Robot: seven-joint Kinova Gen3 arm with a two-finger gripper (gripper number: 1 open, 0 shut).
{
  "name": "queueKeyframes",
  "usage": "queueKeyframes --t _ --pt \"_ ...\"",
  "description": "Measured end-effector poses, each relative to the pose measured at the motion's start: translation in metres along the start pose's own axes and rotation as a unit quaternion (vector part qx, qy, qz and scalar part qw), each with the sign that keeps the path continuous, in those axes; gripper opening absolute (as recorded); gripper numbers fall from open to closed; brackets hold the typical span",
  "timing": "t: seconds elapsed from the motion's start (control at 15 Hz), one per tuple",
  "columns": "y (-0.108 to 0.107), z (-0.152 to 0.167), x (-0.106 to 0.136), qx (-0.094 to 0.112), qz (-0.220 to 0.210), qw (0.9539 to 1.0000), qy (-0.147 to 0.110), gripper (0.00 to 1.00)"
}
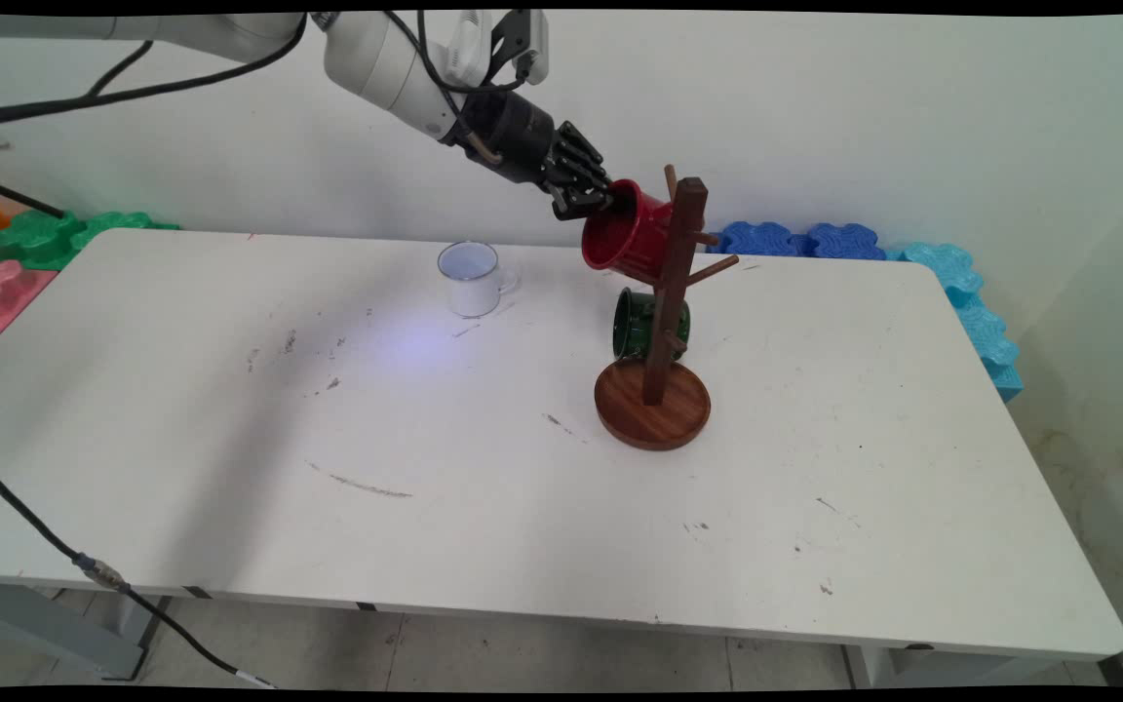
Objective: Place the picked object on the table
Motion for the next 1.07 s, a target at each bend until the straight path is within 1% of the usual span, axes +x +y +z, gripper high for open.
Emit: queueKeyframes --t 0.47,1.07 --pt "-0.005 -0.002 0.004 0.007 0.002 1.0 0.001 0.0" --pt "-0.016 -0.018 0.008 0.021 -0.001 0.9998 0.0 0.0"
